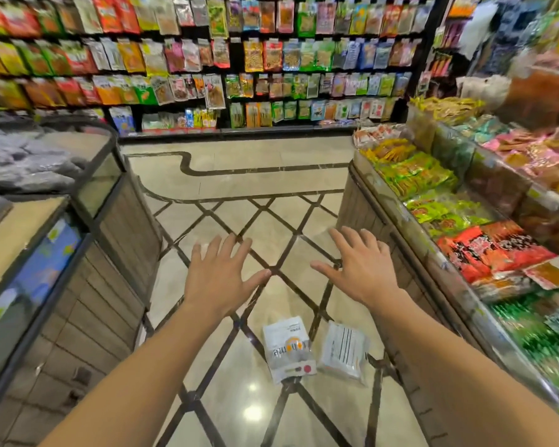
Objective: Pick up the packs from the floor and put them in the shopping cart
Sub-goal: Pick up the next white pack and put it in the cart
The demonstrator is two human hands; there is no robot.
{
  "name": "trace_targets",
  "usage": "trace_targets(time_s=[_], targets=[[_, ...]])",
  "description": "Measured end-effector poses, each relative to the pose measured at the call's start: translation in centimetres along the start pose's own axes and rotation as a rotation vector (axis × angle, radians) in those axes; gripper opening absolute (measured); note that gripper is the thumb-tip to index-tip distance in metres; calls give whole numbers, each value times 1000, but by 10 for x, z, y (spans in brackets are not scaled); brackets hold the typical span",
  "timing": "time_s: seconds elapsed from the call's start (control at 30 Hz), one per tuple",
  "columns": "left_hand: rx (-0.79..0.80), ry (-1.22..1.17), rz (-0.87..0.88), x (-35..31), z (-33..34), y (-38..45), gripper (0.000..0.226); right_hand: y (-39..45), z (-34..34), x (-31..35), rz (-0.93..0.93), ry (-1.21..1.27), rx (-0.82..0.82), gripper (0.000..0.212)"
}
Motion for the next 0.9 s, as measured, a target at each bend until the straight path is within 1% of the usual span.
trace_targets(time_s=[0.1, 0.23, 0.33, 0.4, 0.53, 0.63, 0.73, 0.87, 0.9], targets=[[51, -26, -54, 7, 33, 36, 100, 46, 41, -5, -4, 5, 72, 88], [157, -50, -88, 15, 91, 69, 85, 82, 100, -5, -10, 11, 164, 89], [261, -102, -131, 21, 146, 88, 84, 101, 149, -8, 0, 3, 229, 91], [296, -133, -144, 22, 179, 98, 83, 109, 178, -9, 4, 2, 256, 92], [425, -195, -154, 24, 265, 116, 81, 120, 254, -11, 46, -9, 392, 90], [476, -247, -170, 28, 328, 132, 79, 129, 308, -11, 78, 6, 438, 93], [536, -263, -180, 33, 393, 145, 79, 133, 362, -9, 153, 35, 533, 91], [592, -242, -262, 38, 485, 129, 87, 123, 443, -9, 207, 92, 563, 101], [616, -247, -289, 36, 509, 119, 88, 113, 465, -10, 225, 100, 592, 101]])
Point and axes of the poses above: each hand's wrist, its own y-axis towards the middle knuckle, its own z-axis out of the palm, x = y × z, the point moved 8 cm from there along y, towards the middle knuckle, and after that the axes turned 15 degrees about -x, right-handed, at the moved point
